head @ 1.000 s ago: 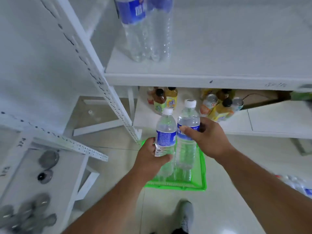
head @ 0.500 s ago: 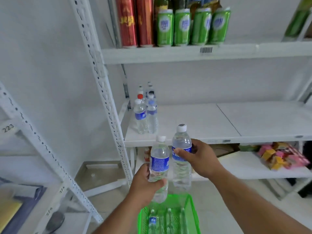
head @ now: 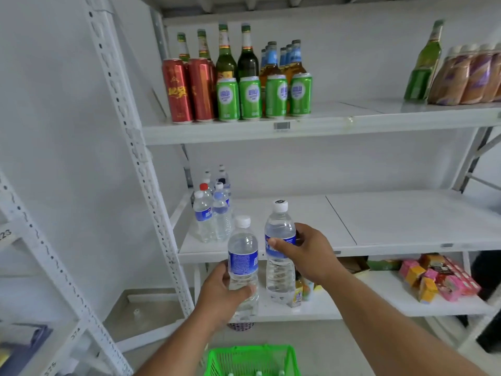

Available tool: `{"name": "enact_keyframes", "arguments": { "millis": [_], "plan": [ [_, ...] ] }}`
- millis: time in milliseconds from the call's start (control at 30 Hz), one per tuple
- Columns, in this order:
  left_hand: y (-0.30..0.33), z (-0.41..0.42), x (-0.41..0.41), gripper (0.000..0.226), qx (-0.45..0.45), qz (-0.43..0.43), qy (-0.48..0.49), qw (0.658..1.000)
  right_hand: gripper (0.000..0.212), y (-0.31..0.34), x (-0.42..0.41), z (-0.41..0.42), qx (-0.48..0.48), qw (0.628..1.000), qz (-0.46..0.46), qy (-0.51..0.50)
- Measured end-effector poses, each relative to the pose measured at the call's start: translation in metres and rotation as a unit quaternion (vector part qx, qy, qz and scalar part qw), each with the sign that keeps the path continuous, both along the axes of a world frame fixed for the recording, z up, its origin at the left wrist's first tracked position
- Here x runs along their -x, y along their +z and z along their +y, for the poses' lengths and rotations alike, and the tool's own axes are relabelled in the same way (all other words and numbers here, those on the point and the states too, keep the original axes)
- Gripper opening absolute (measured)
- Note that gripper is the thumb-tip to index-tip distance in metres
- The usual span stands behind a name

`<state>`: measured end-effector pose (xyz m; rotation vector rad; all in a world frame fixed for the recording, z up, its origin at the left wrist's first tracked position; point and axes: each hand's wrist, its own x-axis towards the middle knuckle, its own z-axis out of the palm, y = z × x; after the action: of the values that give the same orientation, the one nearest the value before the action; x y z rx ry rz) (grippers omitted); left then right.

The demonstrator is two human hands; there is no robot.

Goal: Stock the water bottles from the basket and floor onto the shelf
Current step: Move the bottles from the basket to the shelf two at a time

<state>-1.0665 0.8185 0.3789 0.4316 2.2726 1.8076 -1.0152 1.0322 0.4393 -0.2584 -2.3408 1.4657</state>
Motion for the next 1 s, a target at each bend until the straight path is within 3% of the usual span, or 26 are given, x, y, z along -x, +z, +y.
{"name": "enact_keyframes", "arguments": {
  "millis": [533,1000],
  "plan": [
    [-0.003,0.101,0.010,0.050,-0.004,-0.020,0.066,0.998,0.031,-0.002,0.028,0.101,-0.021,0.999,0.011,0.039],
    [-0.009,0.118,0.110,0.049,0.018,-0.026,0.095,0.995,0.041,-0.006,0.128,0.110,-0.034,0.999,-0.030,0.020]
  ]
}}
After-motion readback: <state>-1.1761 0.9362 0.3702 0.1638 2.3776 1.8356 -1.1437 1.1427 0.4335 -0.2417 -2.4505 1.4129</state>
